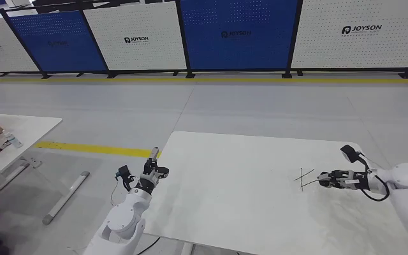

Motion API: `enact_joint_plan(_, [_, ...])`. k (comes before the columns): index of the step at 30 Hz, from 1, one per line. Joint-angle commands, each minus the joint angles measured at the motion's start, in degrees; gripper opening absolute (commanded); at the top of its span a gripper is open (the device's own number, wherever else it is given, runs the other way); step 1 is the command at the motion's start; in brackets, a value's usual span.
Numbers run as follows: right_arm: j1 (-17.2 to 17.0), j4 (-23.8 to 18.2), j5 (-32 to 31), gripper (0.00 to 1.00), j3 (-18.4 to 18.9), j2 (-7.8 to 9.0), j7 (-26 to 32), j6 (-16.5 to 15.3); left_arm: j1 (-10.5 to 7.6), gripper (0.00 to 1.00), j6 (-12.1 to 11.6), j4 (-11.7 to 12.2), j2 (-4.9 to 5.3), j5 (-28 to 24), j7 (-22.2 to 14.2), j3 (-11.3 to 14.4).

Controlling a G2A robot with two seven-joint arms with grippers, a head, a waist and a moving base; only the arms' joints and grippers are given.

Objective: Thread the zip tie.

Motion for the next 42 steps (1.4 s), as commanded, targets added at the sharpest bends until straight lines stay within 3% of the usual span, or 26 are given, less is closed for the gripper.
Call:
enact_joint_plan(1, [-1.2,-1.4,3.4,0.0,1.1,0.58,0.5,0.0,0.0,1.0,0.0,0.0,0.0,0.0,0.0,0.0])
enact_joint_plan(7, [-5.6,-7.4,12.9,0.0,0.5,2.68,0.5,0.0,0.0,1.0,0.0,0.0,0.0,0.0,0.0,0.0])
enact_joint_plan(19, [-6.4,-8.5,13.2,0.0,0.1,2.8,0.1,0.2,0.0,1.0,0.0,0.0,0.0,0.0,0.0,0.0])
enact_joint_plan(24, [-11.5,-16.1,17.4,0.0,2.4,3.58,-0.1,0.0,0.0,1.0,0.0,0.0,0.0,0.0,0.0,0.0])
enact_joint_plan(27, [-16.7,-23.9,20.0,0.0,6.1,4.84,-1.5,0.0,0.0,1.0,0.0,0.0,0.0,0.0,0.0,0.0])
enact_joint_plan(33, [-30.9,-41.3,26.6,0.0,14.5,7.11,-1.1,0.0,0.0,1.0,0.0,0.0,0.0,0.0,0.0,0.0])
enact_joint_plan(34, [-32.1,-42.3,26.7,0.0,15.0,7.25,-1.5,0.0,0.0,1.0,0.0,0.0,0.0,0.0,0.0,0.0])
enact_joint_plan(42, [-32.1,-42.3,26.7,0.0,15.0,7.25,-1.5,0.0,0.0,1.0,0.0,0.0,0.0,0.0,0.0,0.0])
